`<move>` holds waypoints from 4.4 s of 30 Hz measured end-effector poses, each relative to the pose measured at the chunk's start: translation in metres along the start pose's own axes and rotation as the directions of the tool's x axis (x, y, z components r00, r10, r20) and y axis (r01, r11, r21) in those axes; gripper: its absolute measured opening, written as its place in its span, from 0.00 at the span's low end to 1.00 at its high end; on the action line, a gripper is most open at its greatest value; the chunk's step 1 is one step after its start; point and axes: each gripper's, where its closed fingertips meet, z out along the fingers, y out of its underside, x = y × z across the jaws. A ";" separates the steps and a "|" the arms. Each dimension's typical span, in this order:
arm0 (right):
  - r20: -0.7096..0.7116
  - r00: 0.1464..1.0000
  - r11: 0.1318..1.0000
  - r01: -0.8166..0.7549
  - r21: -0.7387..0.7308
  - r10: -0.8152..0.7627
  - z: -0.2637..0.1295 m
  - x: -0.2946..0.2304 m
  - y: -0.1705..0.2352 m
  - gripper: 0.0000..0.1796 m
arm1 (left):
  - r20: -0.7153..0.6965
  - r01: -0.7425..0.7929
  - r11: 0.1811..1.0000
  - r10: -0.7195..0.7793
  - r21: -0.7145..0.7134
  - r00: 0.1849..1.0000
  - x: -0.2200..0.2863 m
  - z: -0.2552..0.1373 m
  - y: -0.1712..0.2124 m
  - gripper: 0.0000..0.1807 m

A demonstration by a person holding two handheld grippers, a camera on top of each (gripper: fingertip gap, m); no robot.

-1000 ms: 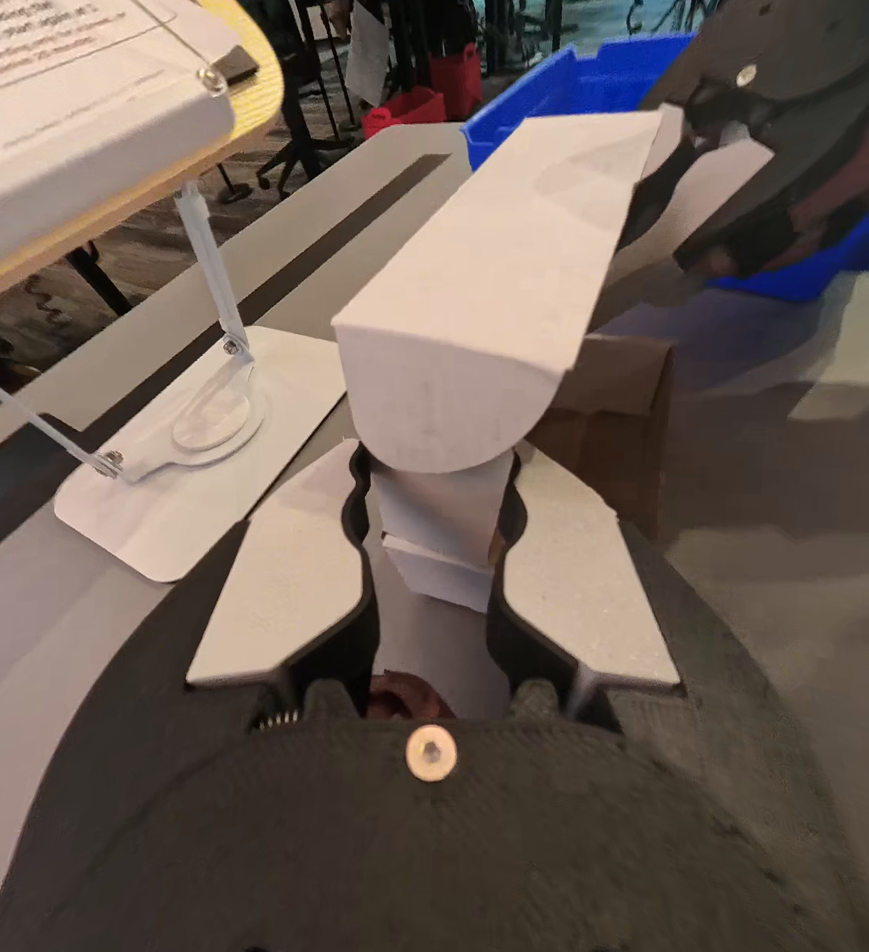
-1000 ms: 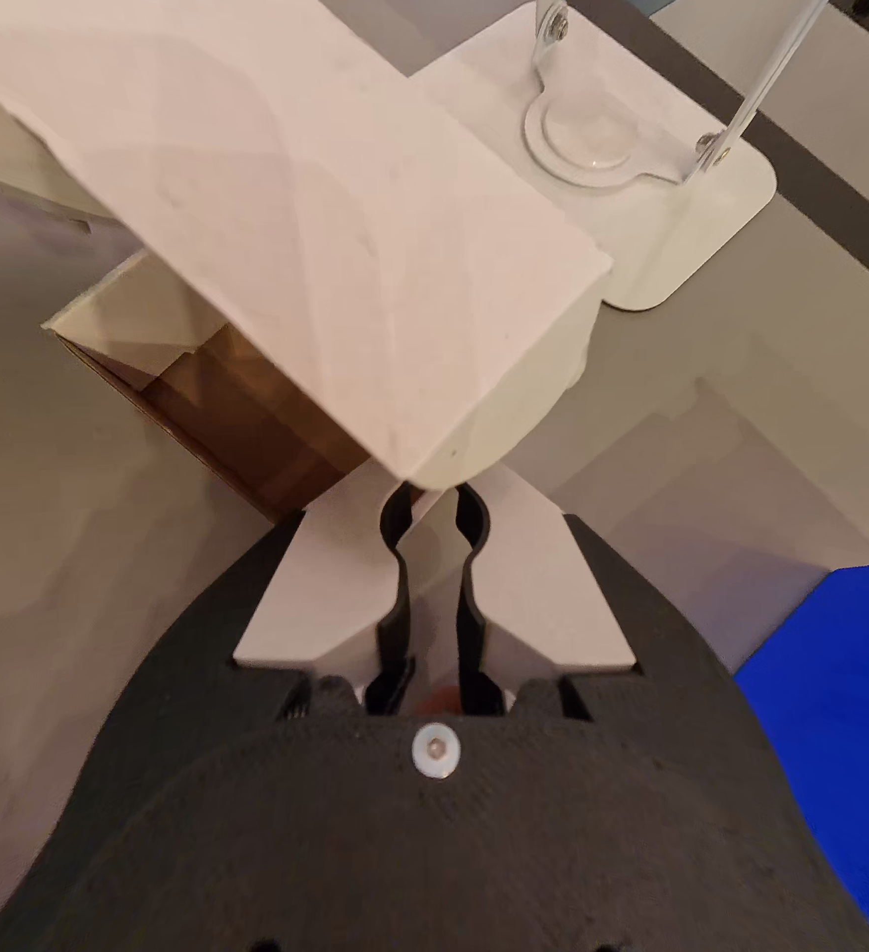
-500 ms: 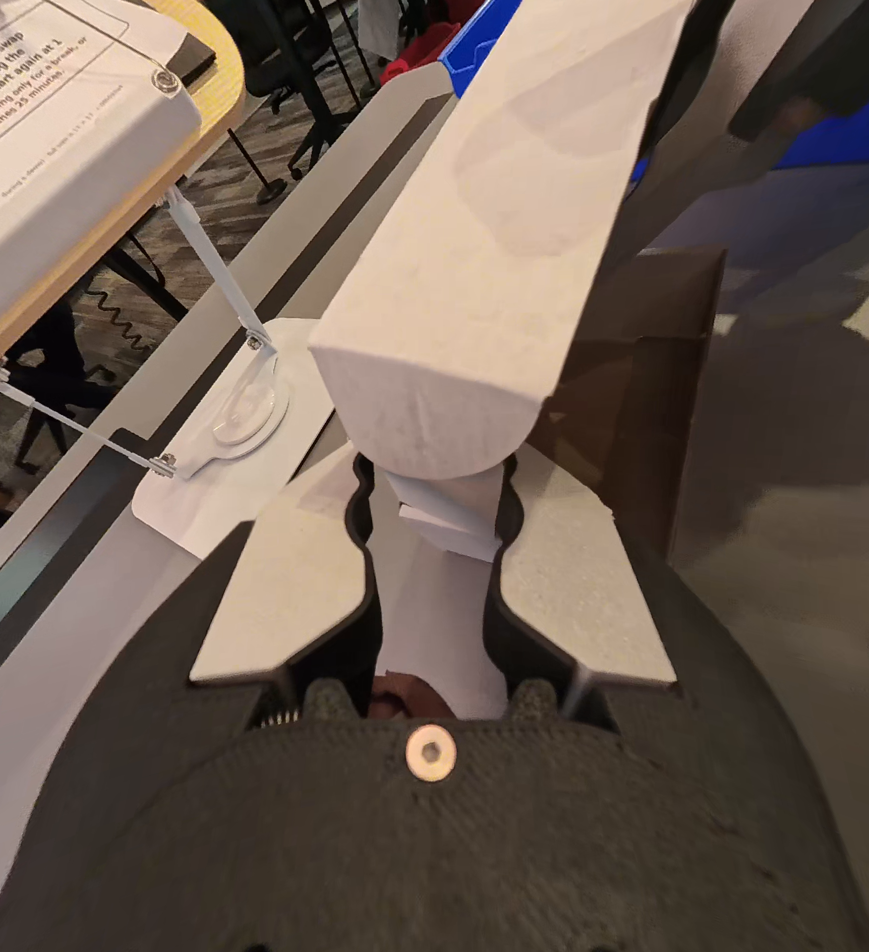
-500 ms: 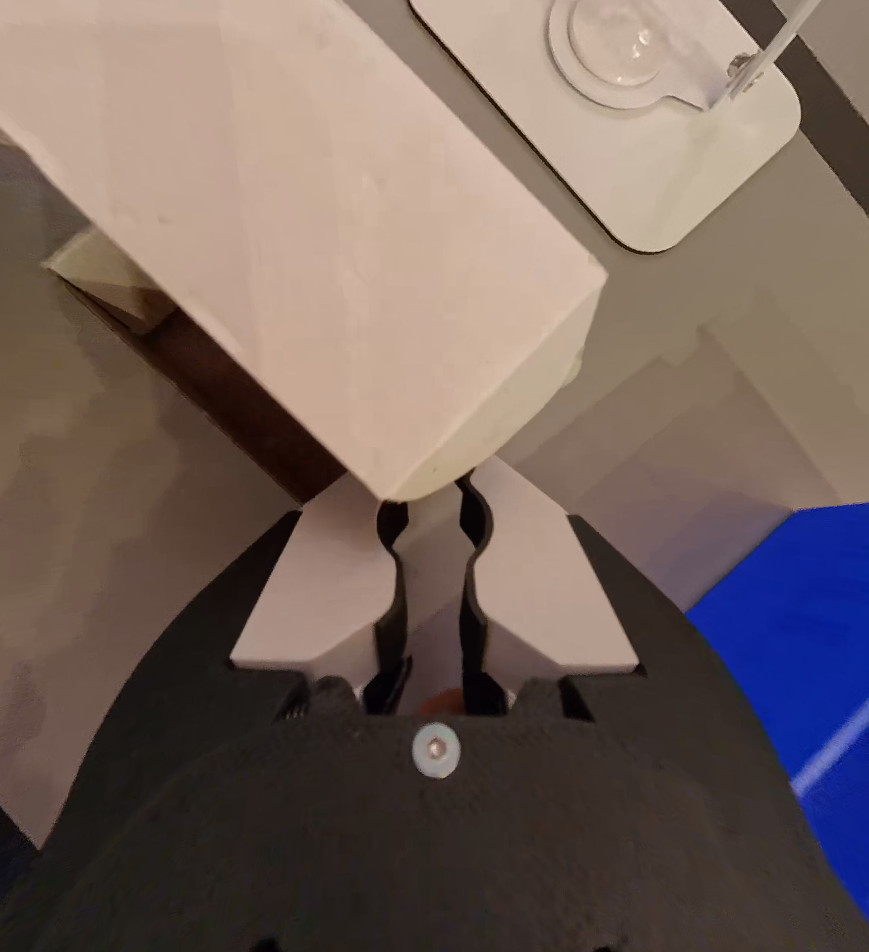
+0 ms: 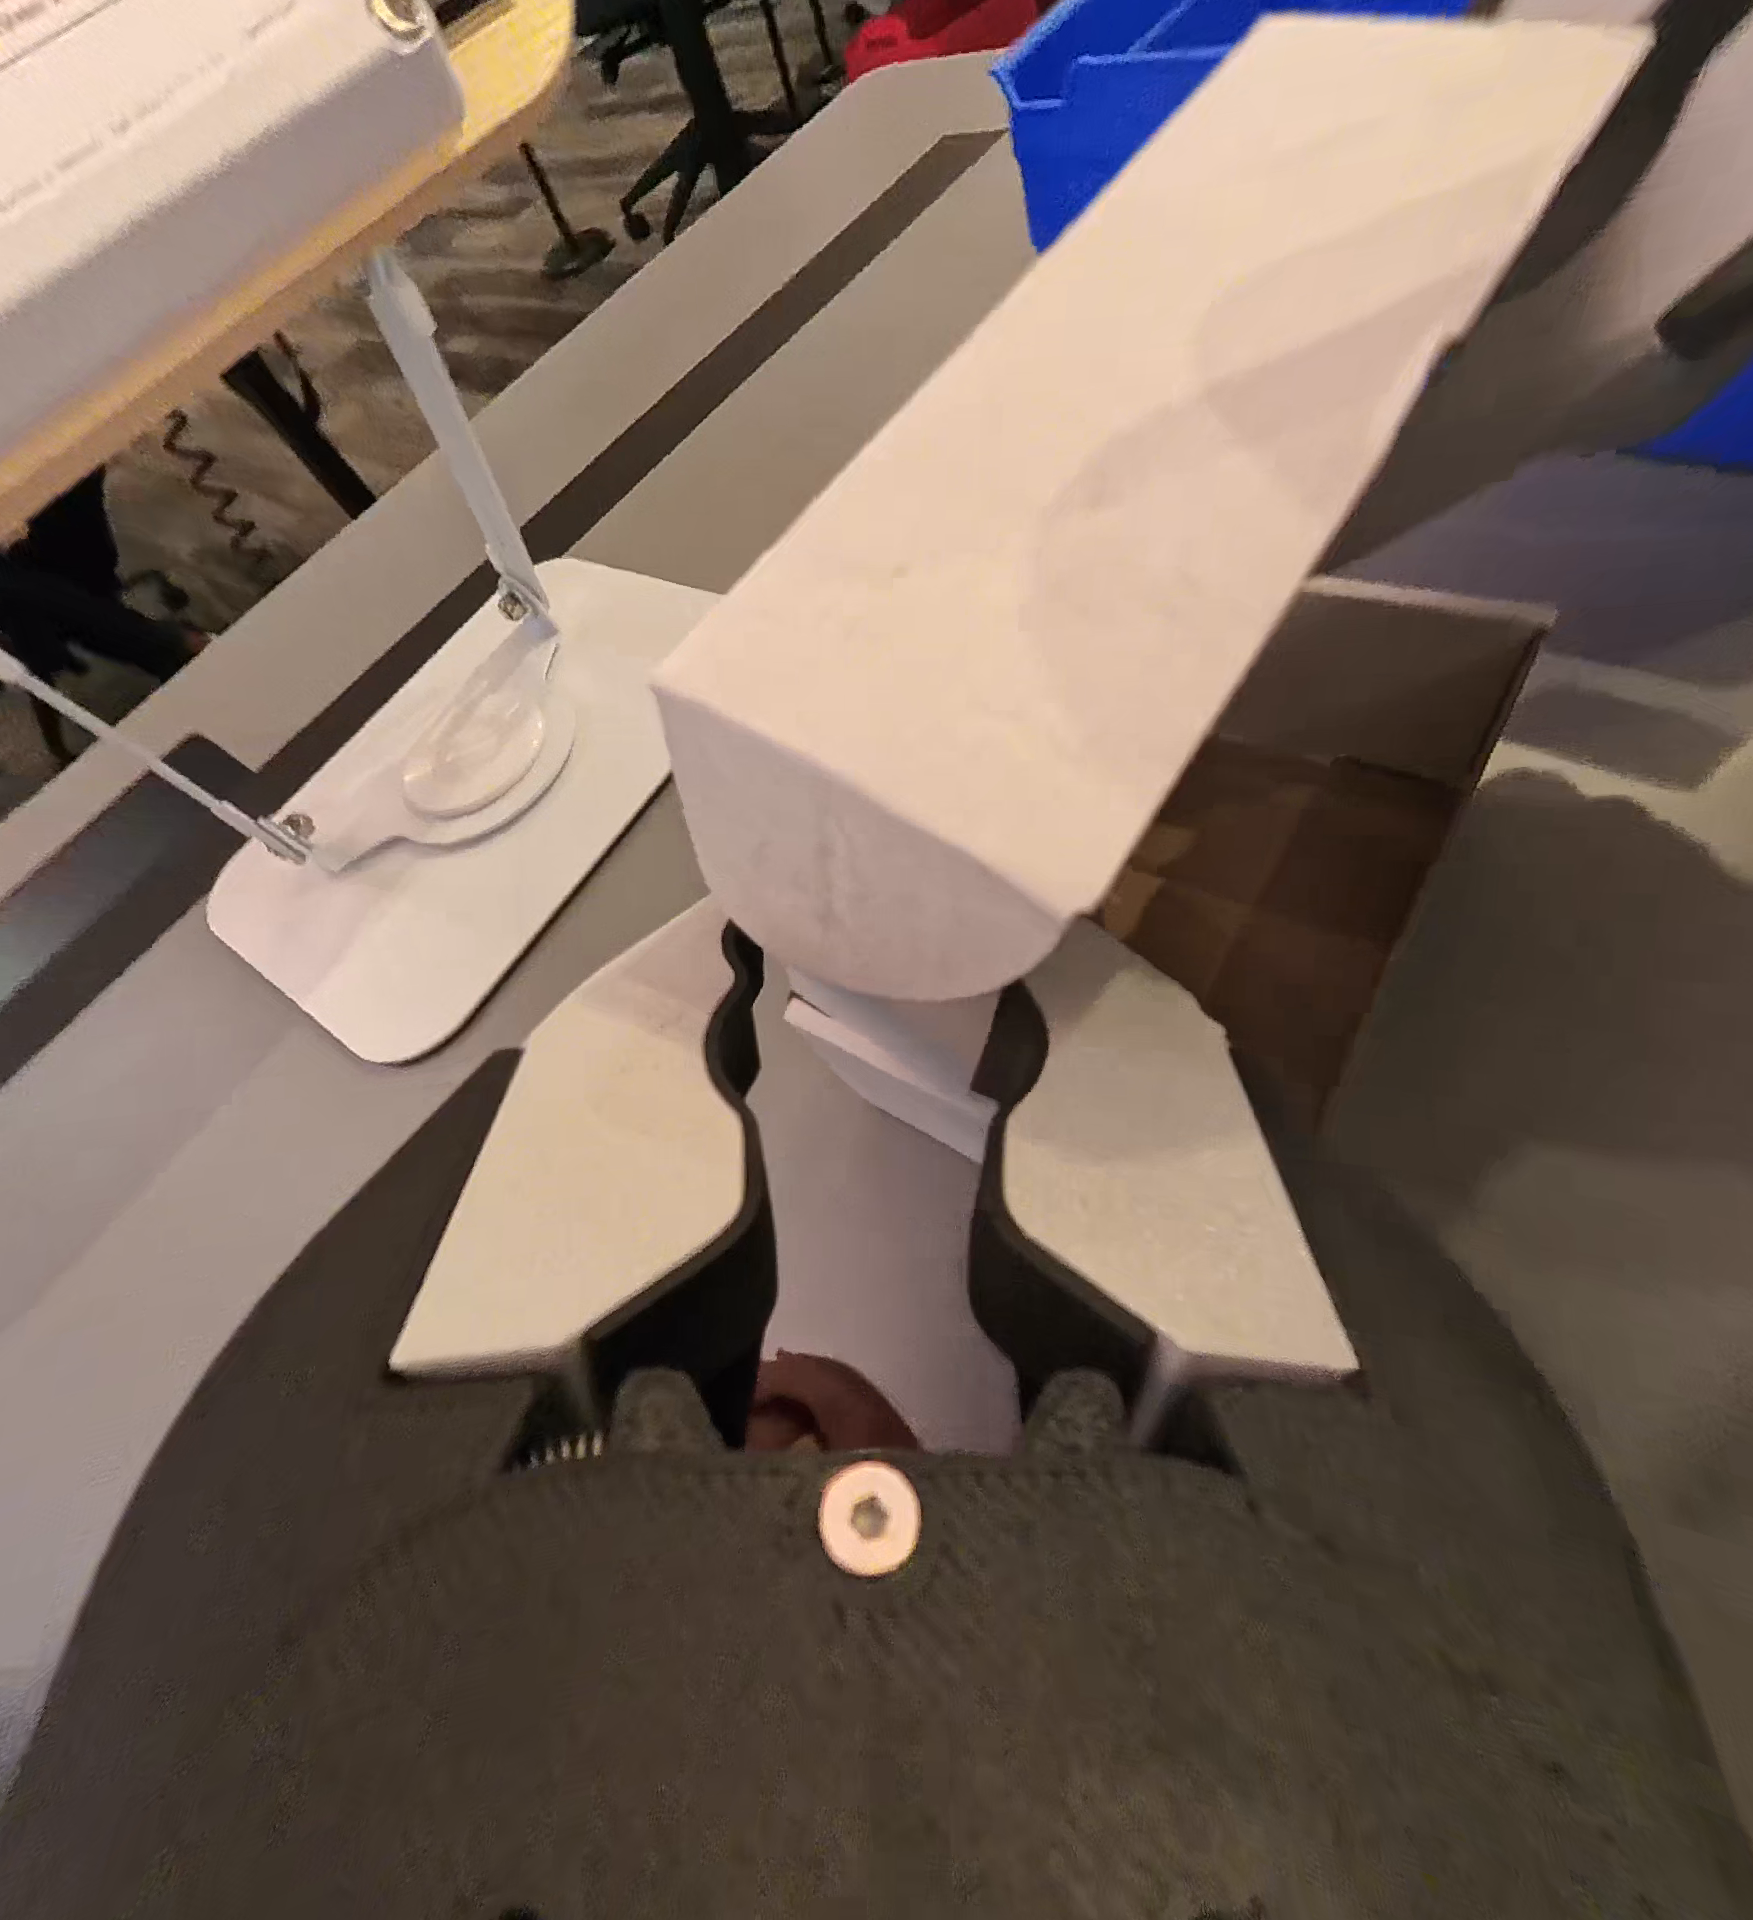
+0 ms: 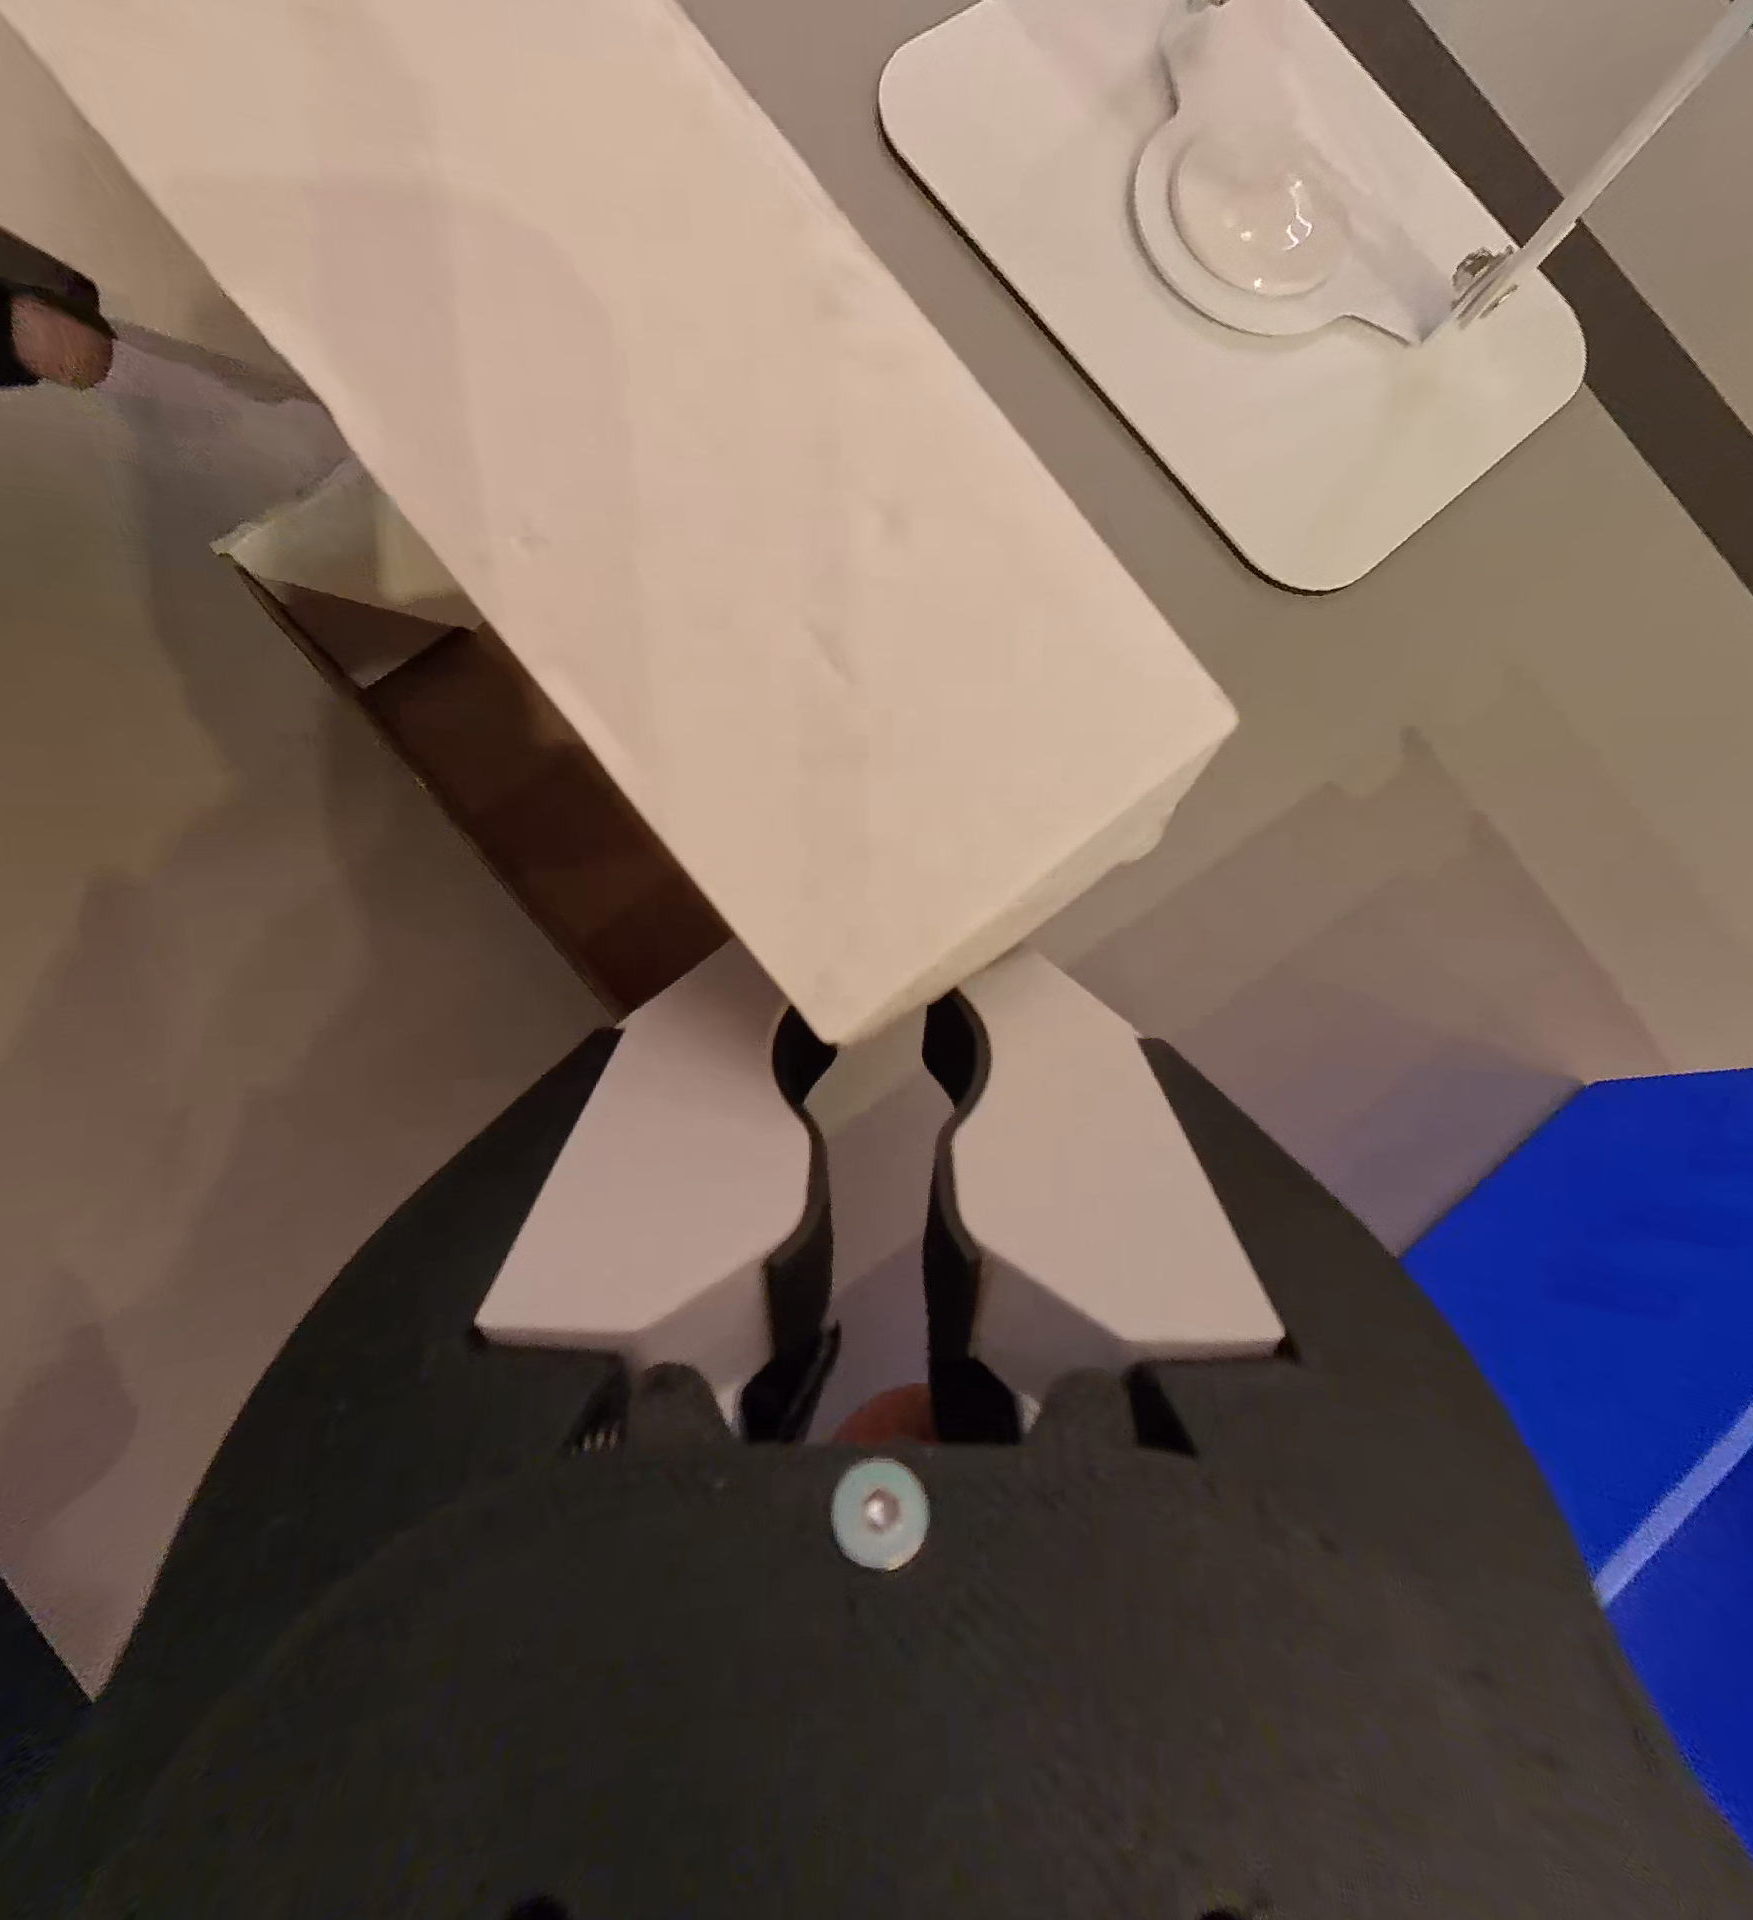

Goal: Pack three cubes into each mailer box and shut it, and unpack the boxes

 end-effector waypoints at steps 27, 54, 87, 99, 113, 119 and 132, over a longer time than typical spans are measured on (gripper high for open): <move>-0.028 1.000 0.999 0.012 -0.034 -0.013 0.014 0.004 0.017 0.00 | -0.066 0.237 0.971 -0.237 0.000 0.969 0.034 -0.008 -0.004 0.50; 0.029 0.999 0.999 0.020 -0.045 -0.019 0.026 -0.002 0.021 0.00 | -0.059 0.122 0.989 -0.127 -0.080 0.990 0.017 0.002 -0.004 0.29; 0.094 0.981 0.982 0.175 -0.067 -0.168 0.008 0.004 -0.001 0.29 | 0.006 0.331 0.938 -0.332 -0.101 0.943 0.002 0.005 -0.011 0.25; 0.095 0.981 0.985 0.171 -0.026 -0.168 0.008 0.003 -0.001 0.30 | -0.131 0.152 0.983 -0.165 -0.103 0.978 0.007 -0.034 -0.003 0.38; 0.150 0.968 0.979 0.203 -0.004 -0.200 0.007 -0.001 -0.003 0.29 | -0.386 -0.466 0.862 0.368 -0.200 0.846 -0.043 0.000 0.007 0.43; 0.182 0.959 0.975 0.222 -0.004 -0.218 0.009 -0.006 -0.006 0.29 | -0.596 -0.465 0.879 0.320 -0.102 0.736 -0.020 0.018 0.009 0.38; 0.077 0.984 0.985 0.167 -0.047 -0.163 0.016 0.002 -0.004 0.29 | -0.304 -0.075 0.962 -0.010 -0.264 0.952 -0.008 0.027 -0.001 0.35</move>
